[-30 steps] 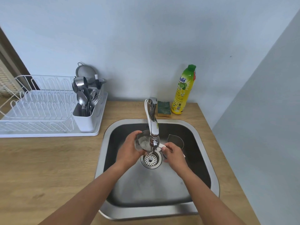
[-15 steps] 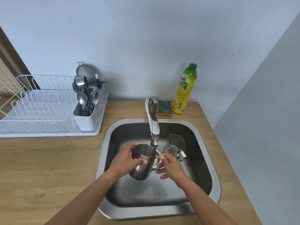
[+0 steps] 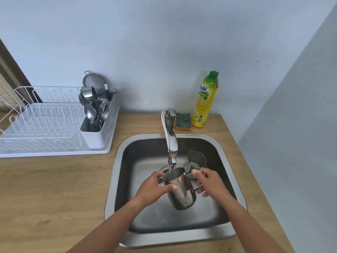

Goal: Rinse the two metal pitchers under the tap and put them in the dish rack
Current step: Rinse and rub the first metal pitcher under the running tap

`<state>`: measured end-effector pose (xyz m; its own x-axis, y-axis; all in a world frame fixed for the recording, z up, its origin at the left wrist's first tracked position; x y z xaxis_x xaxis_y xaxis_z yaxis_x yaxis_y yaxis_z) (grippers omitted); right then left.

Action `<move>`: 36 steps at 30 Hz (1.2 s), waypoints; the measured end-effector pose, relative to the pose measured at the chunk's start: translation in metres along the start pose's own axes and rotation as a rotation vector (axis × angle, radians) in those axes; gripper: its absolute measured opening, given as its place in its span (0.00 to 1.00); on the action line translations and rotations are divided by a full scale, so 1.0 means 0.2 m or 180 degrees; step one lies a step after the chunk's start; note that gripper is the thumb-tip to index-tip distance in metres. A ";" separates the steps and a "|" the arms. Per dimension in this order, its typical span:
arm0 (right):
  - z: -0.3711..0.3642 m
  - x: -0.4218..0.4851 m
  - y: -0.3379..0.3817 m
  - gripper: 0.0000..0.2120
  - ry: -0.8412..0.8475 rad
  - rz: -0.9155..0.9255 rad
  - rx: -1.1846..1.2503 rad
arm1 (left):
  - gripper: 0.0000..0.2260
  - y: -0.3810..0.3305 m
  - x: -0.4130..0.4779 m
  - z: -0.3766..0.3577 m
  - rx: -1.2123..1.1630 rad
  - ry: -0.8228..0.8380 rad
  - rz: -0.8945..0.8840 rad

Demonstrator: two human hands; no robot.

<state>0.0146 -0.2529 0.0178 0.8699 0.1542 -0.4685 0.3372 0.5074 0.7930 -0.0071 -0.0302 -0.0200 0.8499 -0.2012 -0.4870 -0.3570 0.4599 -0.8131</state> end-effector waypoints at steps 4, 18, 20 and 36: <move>0.06 -0.03 0.03 0.13 -0.0221 0.0166 -0.0145 | 0.35 -0.05 0.04 -0.02 -0.0127 0.0081 -0.0101; -0.06 0.05 0.03 0.07 -0.0446 0.0691 0.0510 | 0.35 -0.16 0.06 0.05 0.0234 -0.0718 -0.0502; -0.10 0.07 0.02 0.06 -0.0377 0.0665 0.0661 | 0.35 -0.17 0.04 0.07 0.0301 -0.0833 -0.0567; -0.31 0.13 0.01 0.07 0.0154 0.0411 0.1087 | 0.35 -0.07 -0.06 0.20 0.0703 -0.1026 -0.0573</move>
<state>0.0159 -0.1955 -0.0159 0.8979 0.2426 -0.3674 0.3335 0.1701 0.9273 0.0029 0.0011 0.0094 0.9812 -0.0308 -0.1905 -0.1302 0.6232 -0.7711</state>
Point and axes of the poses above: each hand's wrist, its own x-axis towards the middle knuckle, its own z-axis out of the back of the hand, y = z × x, the point moved 2 cm from there along x, towards the middle knuckle, and after that the axes turned 12 degrees about y, right-handed, at the moved point
